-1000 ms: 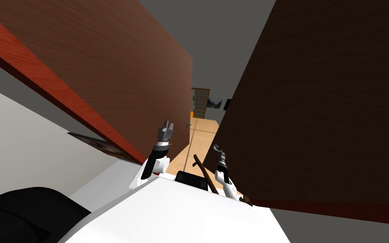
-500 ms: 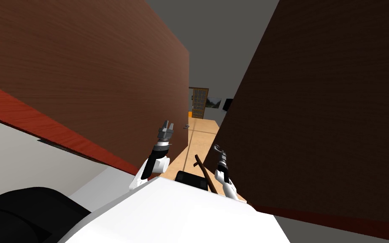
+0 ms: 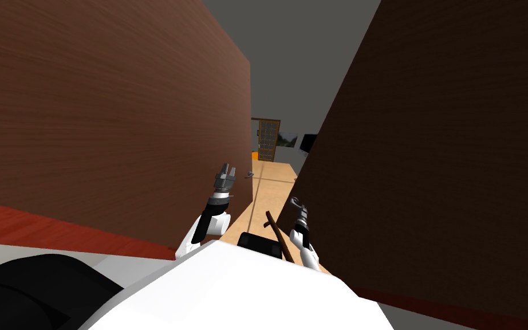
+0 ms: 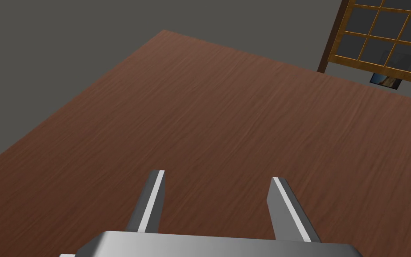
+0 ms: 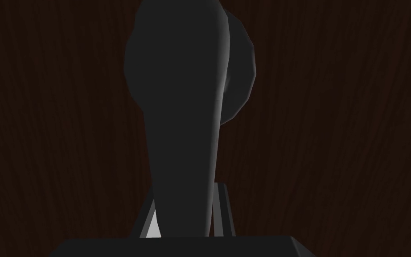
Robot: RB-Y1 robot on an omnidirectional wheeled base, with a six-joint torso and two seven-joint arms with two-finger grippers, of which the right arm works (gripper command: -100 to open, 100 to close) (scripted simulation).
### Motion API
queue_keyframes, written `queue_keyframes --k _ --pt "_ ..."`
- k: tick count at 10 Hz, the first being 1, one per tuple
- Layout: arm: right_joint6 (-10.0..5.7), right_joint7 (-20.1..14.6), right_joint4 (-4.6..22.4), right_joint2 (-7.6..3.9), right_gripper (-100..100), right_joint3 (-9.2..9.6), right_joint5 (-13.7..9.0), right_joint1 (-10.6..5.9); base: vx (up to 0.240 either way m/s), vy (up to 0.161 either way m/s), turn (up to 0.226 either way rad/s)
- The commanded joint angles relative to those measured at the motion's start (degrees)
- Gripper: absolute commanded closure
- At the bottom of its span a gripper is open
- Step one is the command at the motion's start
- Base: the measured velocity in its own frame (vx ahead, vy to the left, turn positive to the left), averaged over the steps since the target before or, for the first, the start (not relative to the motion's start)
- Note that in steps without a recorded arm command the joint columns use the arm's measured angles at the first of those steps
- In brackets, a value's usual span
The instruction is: Push the door open
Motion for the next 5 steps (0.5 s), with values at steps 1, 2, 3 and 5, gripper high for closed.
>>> queue_keyframes --k 1,2,3,5 --pt "-1.48 0.65 1.04 -0.33 100 -1.39 -0.71 -0.88 0.167 0.005 -0.042" --pt "-1.57 1.18 1.09 0.25 100 -1.95 -1.02 -1.00 0.178 0.024 -0.077" --pt "-1.66 1.69 1.14 0.83 100 -2.49 -1.32 -1.11 0.178 0.044 -0.084" --pt "-1.79 2.49 1.22 1.89 100 -3.34 -1.79 -1.29 0.164 0.043 -0.076"
